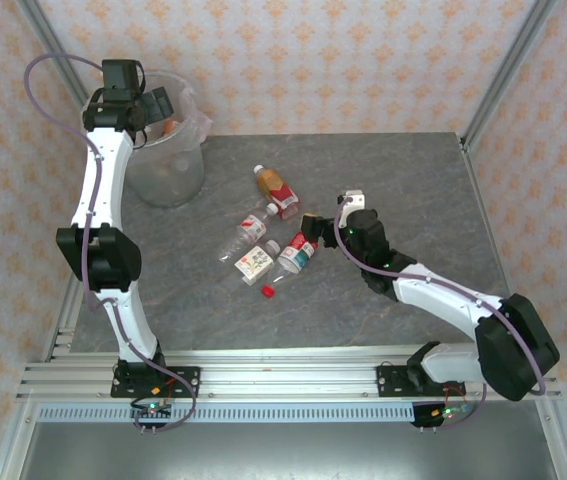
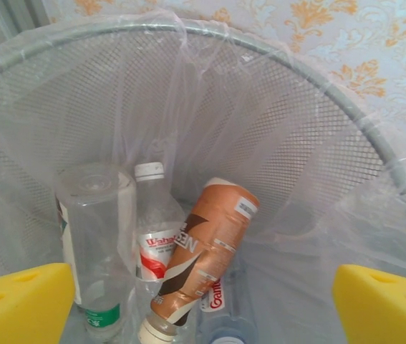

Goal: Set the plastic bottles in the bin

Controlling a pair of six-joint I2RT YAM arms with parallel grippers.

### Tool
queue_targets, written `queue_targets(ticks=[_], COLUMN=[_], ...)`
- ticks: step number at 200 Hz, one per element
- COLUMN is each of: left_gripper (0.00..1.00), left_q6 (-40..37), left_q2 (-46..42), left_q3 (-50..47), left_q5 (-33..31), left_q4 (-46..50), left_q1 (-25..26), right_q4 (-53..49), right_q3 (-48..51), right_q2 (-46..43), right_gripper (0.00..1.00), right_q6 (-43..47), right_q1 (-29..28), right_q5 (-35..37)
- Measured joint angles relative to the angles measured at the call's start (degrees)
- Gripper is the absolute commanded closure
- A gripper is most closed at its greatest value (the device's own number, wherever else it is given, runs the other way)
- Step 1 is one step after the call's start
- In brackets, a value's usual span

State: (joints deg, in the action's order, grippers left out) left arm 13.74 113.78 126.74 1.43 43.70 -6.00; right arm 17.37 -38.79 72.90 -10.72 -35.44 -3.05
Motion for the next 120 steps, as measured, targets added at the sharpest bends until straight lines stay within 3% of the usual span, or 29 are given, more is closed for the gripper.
queue_targets(ticks=[34, 120], left_gripper=[0.00, 0.00], left_q6=[1.0, 4.6], left_q2=[-2.5, -12.4], left_q3=[-0.1, -5.6], left_q5=[3.0, 10.6], left_q4=[0.0, -4.7], left_q1=[0.0, 0.0], right_q4=[-0.2, -0.9], right_q3=[-0.4, -1.9], right_q2=[1.1, 2.6], right_gripper=[0.01, 0.01], right_q6=[0.0, -0.2], right_q1=[0.0, 0.0], right_q5=[0.0, 0.0])
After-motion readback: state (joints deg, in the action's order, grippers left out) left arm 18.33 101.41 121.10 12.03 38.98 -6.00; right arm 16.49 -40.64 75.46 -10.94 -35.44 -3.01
